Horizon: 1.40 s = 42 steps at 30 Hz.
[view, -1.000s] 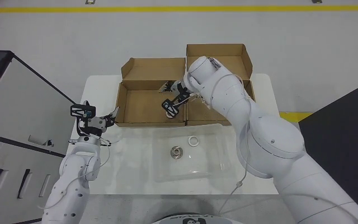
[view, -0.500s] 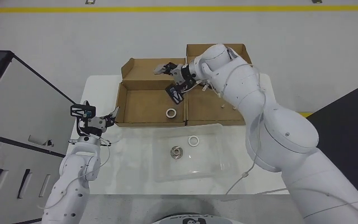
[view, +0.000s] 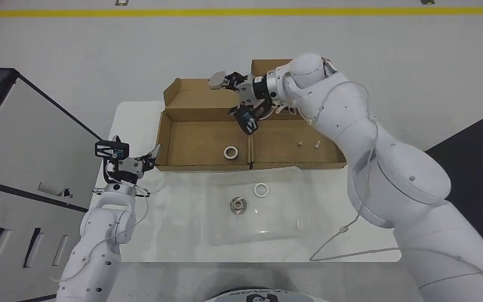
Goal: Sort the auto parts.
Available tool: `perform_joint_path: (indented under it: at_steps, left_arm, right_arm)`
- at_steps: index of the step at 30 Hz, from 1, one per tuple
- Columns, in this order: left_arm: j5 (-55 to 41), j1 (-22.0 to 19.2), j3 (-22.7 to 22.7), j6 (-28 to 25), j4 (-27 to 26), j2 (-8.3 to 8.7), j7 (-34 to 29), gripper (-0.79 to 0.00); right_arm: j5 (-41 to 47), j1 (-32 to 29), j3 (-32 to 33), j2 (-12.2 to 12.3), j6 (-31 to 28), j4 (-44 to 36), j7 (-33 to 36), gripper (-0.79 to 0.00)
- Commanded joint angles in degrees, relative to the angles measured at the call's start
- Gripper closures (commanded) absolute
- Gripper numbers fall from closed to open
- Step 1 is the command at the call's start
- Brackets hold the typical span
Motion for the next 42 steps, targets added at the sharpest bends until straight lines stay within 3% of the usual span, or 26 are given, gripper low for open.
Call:
perform_joint_path:
  at_steps: [1,8,14,21,25,31,42]
  left_arm:
    - [0.00,0.00,0.00,0.00,0.00,0.00,0.00,-0.785]
    - [0.00,0.00,0.00,0.00,0.00,0.00,0.00,-0.785]
    - [0.00,0.00,0.00,0.00,0.00,0.00,0.00,-0.785]
    - [0.00,0.00,0.00,0.00,0.00,0.00,0.00,-0.785]
    - [0.00,0.00,0.00,0.00,0.00,0.00,0.00,-0.785]
    - [0.00,0.00,0.00,0.00,0.00,0.00,0.00,-0.785]
    - [0.00,0.00,0.00,0.00,0.00,0.00,0.00,-0.785]
  right_arm:
    - [-0.21,-0.54,0.37,1.17,0.43,-2.36,0.39,-0.785]
    - [-0.90,-3.96,3.56,7.11,-1.27,-16.17,5.50,-0.785]
    - [-3.31,-10.47,10.34,15.20,-7.49,-35.44,12.60,-0.785]
    - [-8.30,-27.83,26.63,26.29,-19.22,-64.69,21.91,-0.785]
    - [-9.56,-39.80,37.19,30.63,-23.98,-78.50,25.27,-0.785]
    - [-8.38,-55.55,50.25,34.25,-24.02,-90.89,25.61,-0.785]
    - [-3.88,-79.99,71.19,37.15,-15.54,-100.59,21.89,-0.785]
